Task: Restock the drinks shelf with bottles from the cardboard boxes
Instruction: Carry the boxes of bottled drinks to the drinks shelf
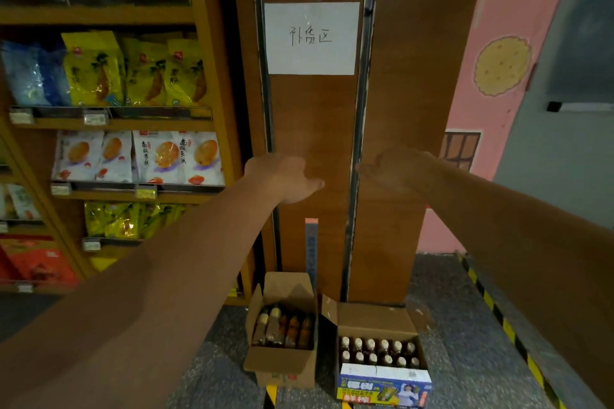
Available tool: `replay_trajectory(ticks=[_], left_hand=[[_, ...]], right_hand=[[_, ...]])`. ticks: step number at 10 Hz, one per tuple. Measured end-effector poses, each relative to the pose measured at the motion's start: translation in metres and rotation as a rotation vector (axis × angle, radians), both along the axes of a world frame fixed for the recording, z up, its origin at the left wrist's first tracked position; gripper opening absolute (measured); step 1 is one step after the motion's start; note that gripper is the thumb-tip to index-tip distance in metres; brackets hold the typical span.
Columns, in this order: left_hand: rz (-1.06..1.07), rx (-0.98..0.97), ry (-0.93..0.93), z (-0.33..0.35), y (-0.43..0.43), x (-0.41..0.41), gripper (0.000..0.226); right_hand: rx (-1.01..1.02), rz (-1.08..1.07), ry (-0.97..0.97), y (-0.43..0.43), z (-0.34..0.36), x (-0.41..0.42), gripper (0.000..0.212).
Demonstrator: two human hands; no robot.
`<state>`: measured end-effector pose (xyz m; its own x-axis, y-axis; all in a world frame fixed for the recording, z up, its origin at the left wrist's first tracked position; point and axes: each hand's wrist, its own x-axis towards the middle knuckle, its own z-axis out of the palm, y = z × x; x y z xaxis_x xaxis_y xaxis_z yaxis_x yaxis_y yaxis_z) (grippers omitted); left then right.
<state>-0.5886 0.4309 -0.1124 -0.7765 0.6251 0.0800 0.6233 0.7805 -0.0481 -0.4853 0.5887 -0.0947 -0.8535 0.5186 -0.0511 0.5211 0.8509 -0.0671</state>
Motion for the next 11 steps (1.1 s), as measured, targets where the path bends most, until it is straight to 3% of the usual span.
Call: replay_trajectory(ticks=[4,5,7,9,11], left_hand=[[-0.003,-0.021,-0.048,-0.011,0.036,-0.083,0.070],[-0.028,-0.020,-0.029,-0.007,0.039,-0.115,0.069],[-0.058,-0.036,-0.051,-0.012,0.039,-0.175,0.067],[-0.104,-0.084,-0.093,-0.030,0.055,-0.209,0.066],[-0.111,-0.102,-0.186,-0.078,0.075,-0.240,0.066]], right_hand=[[0.001,0.028,-0.069,0.045,-0.036,-0.090,0.077],[0.016,0.019,-0.062,0.046,-0.037,-0.121,0.077],[-0.043,0.020,-0.084,0.036,-0.038,-0.174,0.055],[-0.020,-0.069,-0.151,0.058,-0.063,-0.213,0.075],[-0.013,-0.050,-0.212,0.081,-0.100,-0.246,0.070]])
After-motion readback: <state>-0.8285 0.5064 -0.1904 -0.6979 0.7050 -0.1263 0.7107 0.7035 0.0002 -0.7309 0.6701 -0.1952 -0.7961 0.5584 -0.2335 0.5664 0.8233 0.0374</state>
